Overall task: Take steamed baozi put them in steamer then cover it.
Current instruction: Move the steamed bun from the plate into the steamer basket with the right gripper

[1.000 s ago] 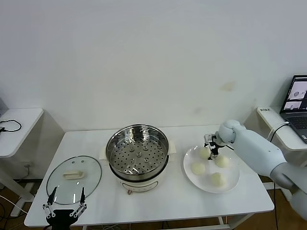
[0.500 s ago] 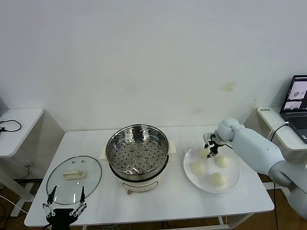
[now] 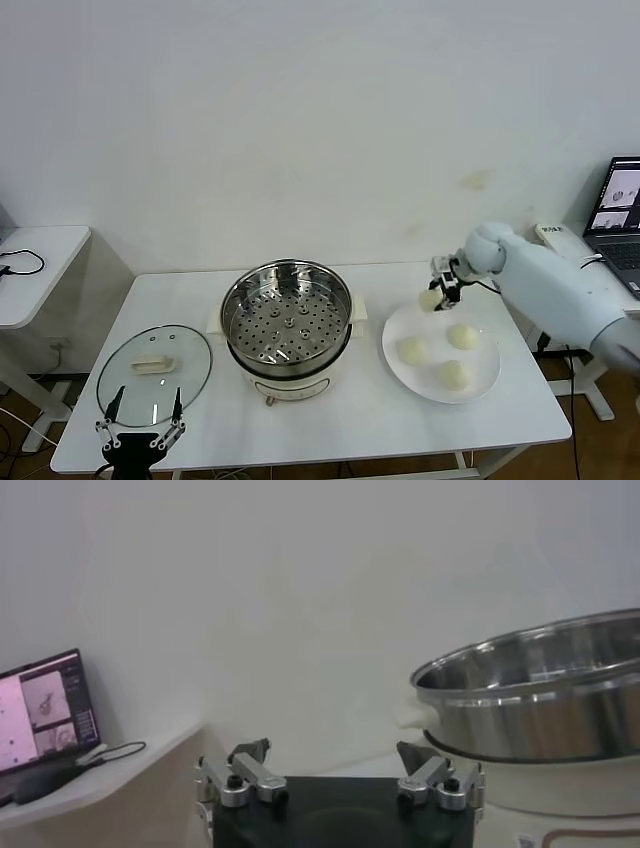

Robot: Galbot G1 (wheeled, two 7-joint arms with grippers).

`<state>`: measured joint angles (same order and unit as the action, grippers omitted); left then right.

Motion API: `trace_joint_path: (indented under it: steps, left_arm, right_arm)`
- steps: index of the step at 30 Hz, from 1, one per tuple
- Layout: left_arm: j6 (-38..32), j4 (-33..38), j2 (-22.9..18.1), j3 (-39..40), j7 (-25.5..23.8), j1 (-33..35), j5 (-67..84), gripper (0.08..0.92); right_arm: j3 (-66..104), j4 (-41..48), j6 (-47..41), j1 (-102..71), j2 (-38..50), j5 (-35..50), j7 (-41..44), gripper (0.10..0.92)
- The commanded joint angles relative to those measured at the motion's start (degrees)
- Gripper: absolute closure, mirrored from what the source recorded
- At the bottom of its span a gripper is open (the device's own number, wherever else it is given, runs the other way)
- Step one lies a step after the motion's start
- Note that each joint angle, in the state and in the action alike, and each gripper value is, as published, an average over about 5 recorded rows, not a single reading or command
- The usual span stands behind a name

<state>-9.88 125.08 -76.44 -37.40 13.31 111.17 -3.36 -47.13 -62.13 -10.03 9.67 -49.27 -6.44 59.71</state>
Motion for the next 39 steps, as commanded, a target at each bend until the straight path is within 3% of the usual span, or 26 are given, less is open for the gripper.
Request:
trace_joint_path:
  steps: [1, 10, 19, 26, 39]
  left_arm:
    - [0.0, 0.0, 0.3, 0.2, -0.1, -0.2, 0.1, 0.177]
    - [0.0, 0.1, 0.9, -0.2, 0.0, -0.2, 0.7, 0.177]
    - [-0.2, 0.7, 0.9, -0.7, 0.2, 0.1, 0.7, 0.177]
    - [-0.4, 1.5, 0.8, -1.6, 0.1, 0.5, 0.7, 0.177]
    - [-0.6, 3.0, 0.6, -2.5, -0.3, 1.1, -0.2, 0.177]
  right_arm:
    - [-5.9, -7.8, -1.6, 10.9, 3.0, 8.3, 0.1, 0.477]
    - [-13.8, -11.6, -3.5, 22.8, -2.5, 17.5, -0.9, 0.474]
    - [-18.7, -10.6, -0.1, 25.7, -14.9, 24.1, -5.0, 0.473]
    - [-22.0, -8.8, 4.5, 22.6, -23.2, 20.4, -6.6, 0.465]
    - [-25.0, -1.0, 18.5, 17.4, -29.5, 2.7, -10.0, 0.474]
